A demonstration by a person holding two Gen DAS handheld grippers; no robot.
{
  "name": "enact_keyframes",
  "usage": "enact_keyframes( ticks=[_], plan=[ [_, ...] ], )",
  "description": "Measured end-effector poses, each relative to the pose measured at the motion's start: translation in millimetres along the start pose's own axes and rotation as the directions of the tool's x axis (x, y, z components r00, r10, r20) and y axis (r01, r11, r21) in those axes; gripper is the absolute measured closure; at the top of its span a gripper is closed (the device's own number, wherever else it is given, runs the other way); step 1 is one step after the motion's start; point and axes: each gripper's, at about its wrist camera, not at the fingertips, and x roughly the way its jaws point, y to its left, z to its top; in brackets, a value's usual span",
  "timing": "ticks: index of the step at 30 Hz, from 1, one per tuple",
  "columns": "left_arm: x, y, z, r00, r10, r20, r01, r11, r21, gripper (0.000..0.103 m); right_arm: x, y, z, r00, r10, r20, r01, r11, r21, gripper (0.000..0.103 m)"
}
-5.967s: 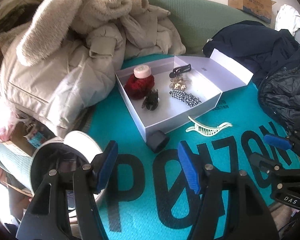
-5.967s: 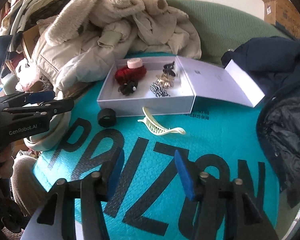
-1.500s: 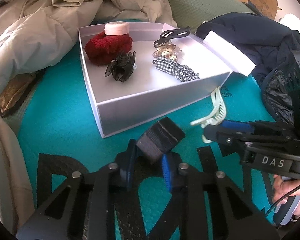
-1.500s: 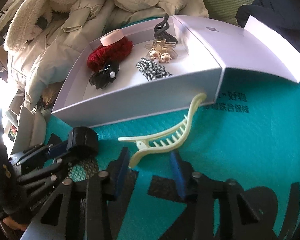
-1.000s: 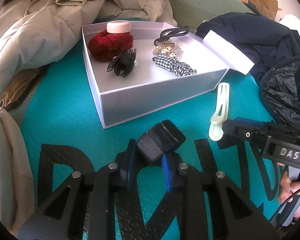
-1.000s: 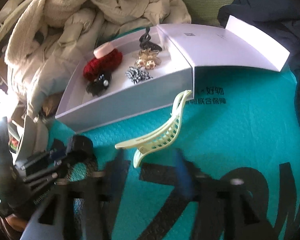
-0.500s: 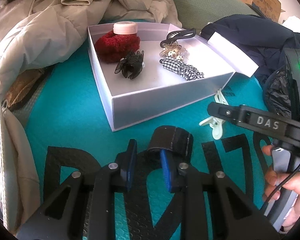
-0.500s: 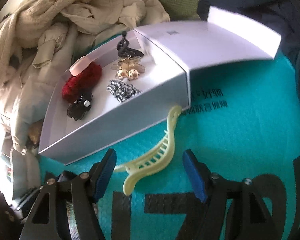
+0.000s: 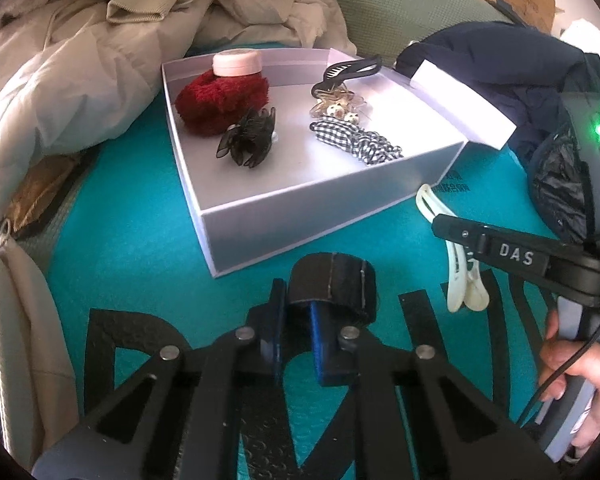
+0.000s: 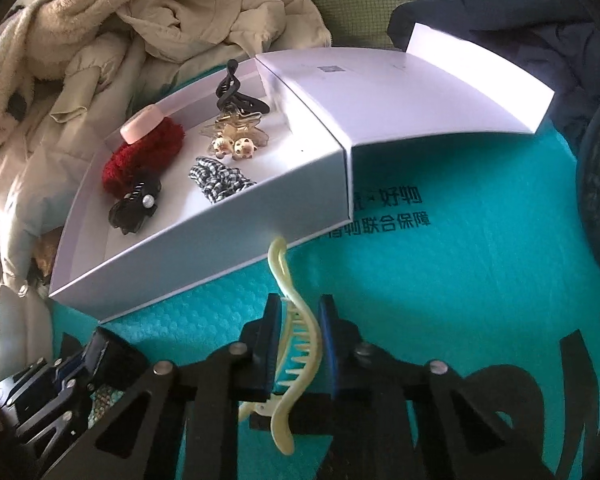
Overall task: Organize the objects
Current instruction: 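Grasp the black round pad with the left tool while the right tool grasps the cream claw clip, then carry the black pad over the box with the left tool while the right tool carries the cream clip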
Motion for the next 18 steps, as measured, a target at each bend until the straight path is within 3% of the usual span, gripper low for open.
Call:
enact_keyframes(
  ticks=[18],
  plan=[
    [-43,-24,-3,1.0,-0.022,0.013,0.022,0.999,0.039,0.093,-67,0,-29,0.997,0.069,0.023,-0.068,0.997,-0.042,0.085]
  ],
)
